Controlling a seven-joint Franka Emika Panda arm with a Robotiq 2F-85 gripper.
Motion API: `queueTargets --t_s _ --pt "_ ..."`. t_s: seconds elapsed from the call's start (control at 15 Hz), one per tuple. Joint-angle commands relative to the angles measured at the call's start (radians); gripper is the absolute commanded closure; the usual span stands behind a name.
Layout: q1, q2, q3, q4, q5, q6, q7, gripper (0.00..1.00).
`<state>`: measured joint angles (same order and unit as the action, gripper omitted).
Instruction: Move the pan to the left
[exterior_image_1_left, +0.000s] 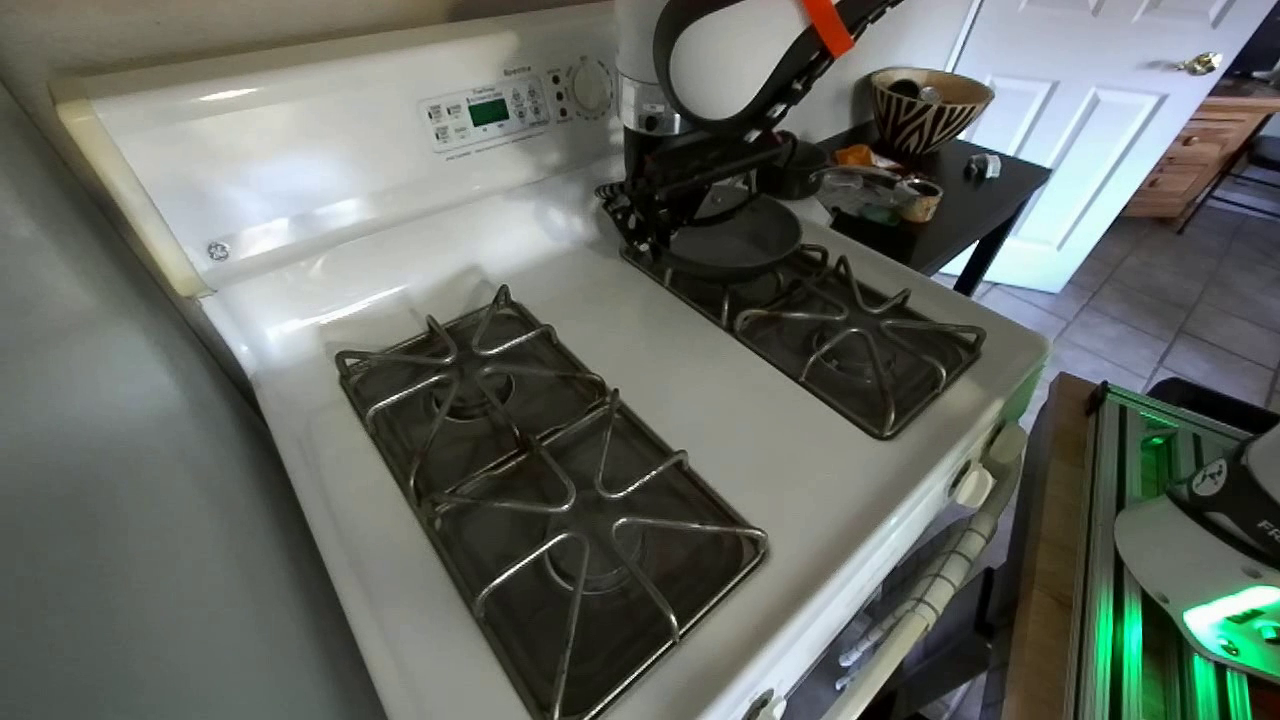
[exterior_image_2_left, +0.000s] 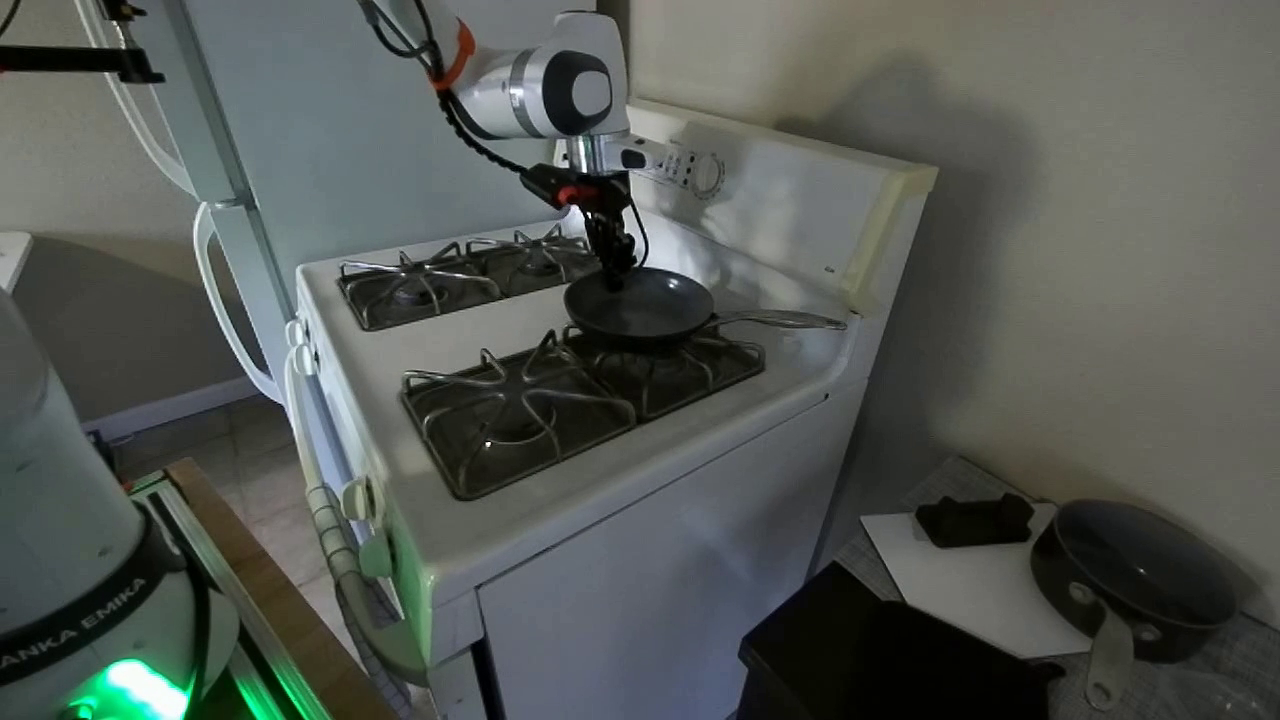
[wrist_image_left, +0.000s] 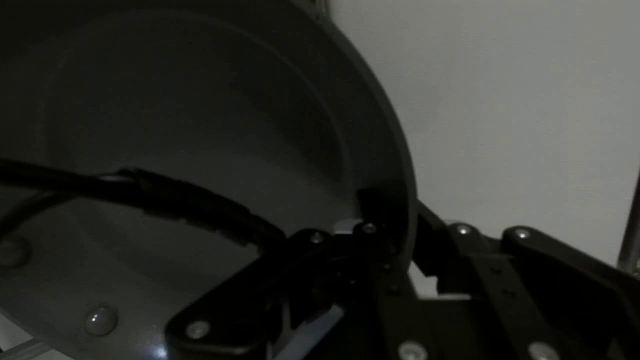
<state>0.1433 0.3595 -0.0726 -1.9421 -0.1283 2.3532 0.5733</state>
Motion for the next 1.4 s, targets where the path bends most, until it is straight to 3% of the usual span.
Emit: queueTargets --t_s 0.0,0.73,0.8,1.27,1.33 --pt "0.012 0.02 0.019 0.031 0.039 -0.01 0.051 0.98" --pt "0.031 0.062 0.044 0.098 0.069 0.003 0.135 0.98" --pt "0.024 0.03 0.035 0.069 0.046 -0.002 0.109 0.93" --pt "0.028 0.038 0.035 0.081 0.047 -0.002 0.113 0.93" --pt "0.028 0.038 0.035 0.081 0.047 -0.002 0.113 0.98"
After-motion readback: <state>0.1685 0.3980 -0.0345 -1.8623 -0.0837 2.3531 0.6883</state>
